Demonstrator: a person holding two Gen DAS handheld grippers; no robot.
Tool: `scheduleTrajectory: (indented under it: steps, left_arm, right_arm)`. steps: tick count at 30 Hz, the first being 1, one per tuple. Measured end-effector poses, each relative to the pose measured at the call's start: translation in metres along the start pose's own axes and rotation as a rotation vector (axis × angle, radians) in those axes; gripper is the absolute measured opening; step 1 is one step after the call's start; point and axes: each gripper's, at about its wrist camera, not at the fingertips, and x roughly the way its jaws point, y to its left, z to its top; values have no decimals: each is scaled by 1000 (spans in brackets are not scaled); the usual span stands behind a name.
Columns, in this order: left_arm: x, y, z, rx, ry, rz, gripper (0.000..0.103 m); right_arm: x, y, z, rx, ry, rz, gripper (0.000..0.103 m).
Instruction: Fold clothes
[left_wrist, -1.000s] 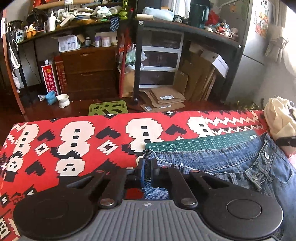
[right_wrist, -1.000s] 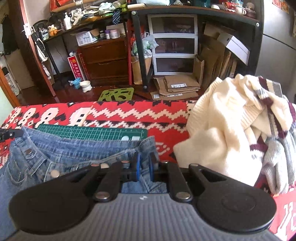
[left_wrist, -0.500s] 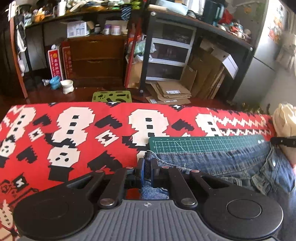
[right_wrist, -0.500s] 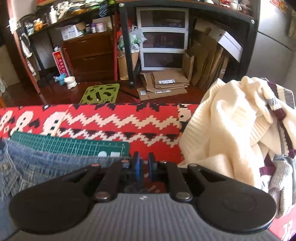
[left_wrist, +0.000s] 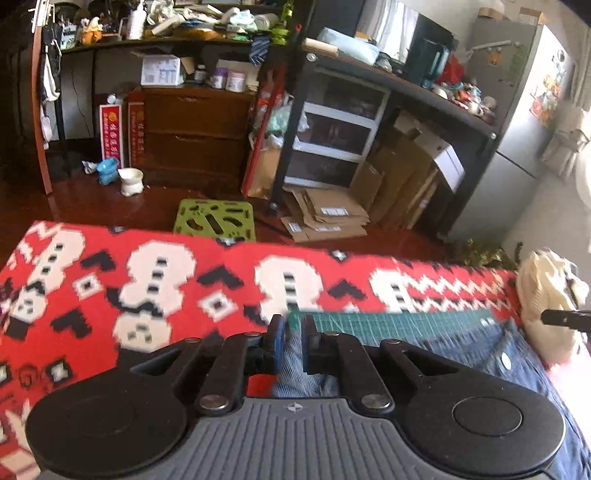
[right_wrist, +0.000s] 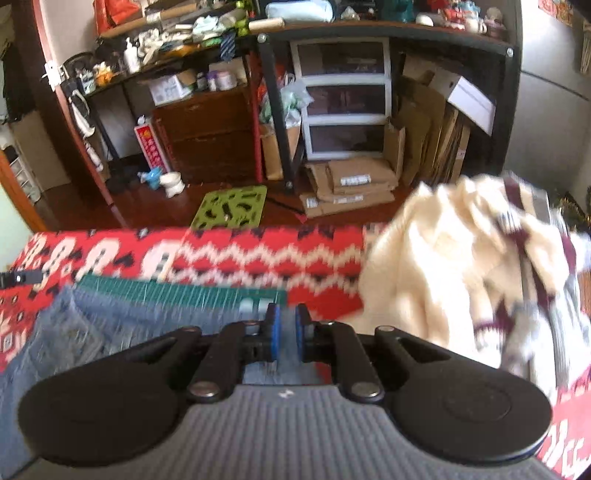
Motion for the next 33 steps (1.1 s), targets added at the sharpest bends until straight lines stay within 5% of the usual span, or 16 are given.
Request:
scheduleTrajectory:
  steps: [6,13,23,33]
  left_arm:
    - [1,-7,-33,27,67,14,7]
    - [6,-1,-41,9,73,30,6]
    - [-5,2,-32,-45,41,17,6]
    - [-15,1,-63,-30,79,12,7]
  right_arm:
    - [22,1,-31,30,60,-23,8]
    - [33,-4,-29,61,48,-39,8]
    - [-5,-16,-43,88,30,-25,11]
    - [-8,-23,-64,72,61,-43,10]
